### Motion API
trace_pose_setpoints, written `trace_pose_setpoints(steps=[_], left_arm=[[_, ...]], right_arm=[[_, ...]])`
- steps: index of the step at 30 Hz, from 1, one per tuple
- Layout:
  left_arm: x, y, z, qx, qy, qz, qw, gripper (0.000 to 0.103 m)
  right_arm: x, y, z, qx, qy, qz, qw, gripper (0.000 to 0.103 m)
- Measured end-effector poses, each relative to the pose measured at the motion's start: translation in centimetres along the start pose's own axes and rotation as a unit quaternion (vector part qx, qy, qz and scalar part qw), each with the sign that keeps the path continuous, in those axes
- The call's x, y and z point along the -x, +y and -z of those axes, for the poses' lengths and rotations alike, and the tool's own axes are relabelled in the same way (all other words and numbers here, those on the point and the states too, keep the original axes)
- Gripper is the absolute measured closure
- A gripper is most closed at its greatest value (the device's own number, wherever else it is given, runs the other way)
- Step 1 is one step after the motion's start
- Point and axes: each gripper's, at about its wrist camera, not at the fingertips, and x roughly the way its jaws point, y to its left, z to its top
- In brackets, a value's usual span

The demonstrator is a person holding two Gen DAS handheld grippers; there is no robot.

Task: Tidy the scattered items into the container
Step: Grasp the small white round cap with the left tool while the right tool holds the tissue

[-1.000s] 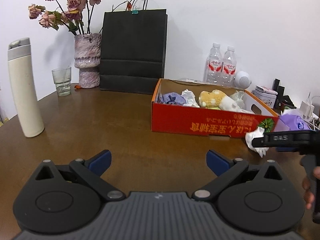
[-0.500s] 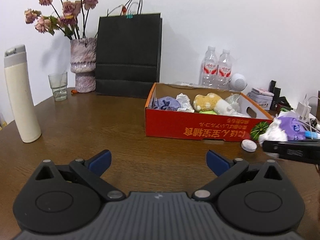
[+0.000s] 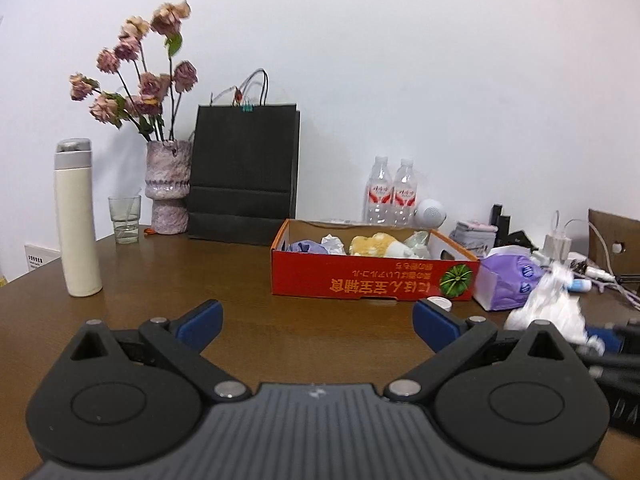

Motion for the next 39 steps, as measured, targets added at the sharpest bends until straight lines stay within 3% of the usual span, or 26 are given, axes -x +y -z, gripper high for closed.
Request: trace_pose_setpoints(steps=[6, 13, 18, 22, 25, 28, 35, 37, 39], left_arm=[[3.5, -0.6, 1.9, -0.022, -0.038, 0.0, 0.999, 0.0], [2.7, -1.2, 1.6, -0.021, -0.009, 0.021, 0.9995, 0.0], [-3.2, -4.0, -0.6, -0.041, 0.047, 0.059, 0.9963, 0.0], [-11.2, -7.6, -2.7, -0.066, 0.111, 0.116, 0.9848, 0.0], [-17.5, -10.4, -2.8, -0.071, 0.156, 0.142, 0.9749, 0.008], [-22.9, -13.2, -1.7, -0.106, 0.179, 0.14, 0.9681, 0.024], [-29.5, -15.5, 0.1, -0.122, 0.217, 0.144, 0.9578, 0.03], [-30.2, -15.9, 0.2, -0.127, 0.221, 0.14, 0.9568, 0.039], [-30.7, -16.2, 0.4, -0.127, 0.233, 0.142, 0.9537, 0.062]], right_arm=[[2.4, 1.3, 1.3, 0.004, -0.008, 0.008, 1.0, 0.072], [3.3, 0.2, 1.2, -0.012, -0.011, 0.031, 0.999, 0.072], [2.3, -2.4, 0.5, -0.037, 0.009, 0.042, 0.998, 0.07], [0.7, -5.5, -0.8, -0.074, 0.028, 0.058, 0.995, 0.07], [-0.8, -8.2, -2.1, -0.098, 0.042, 0.072, 0.992, 0.07], [-2.8, -10.9, -3.3, -0.114, 0.063, 0.087, 0.988, 0.069], [-7.8, -15.8, -4.4, -0.138, 0.102, 0.103, 0.98, 0.069], [-9.2, -16.5, -4.4, -0.139, 0.107, 0.103, 0.979, 0.068], [-10.6, -17.1, -4.4, -0.144, 0.115, 0.1, 0.978, 0.068]])
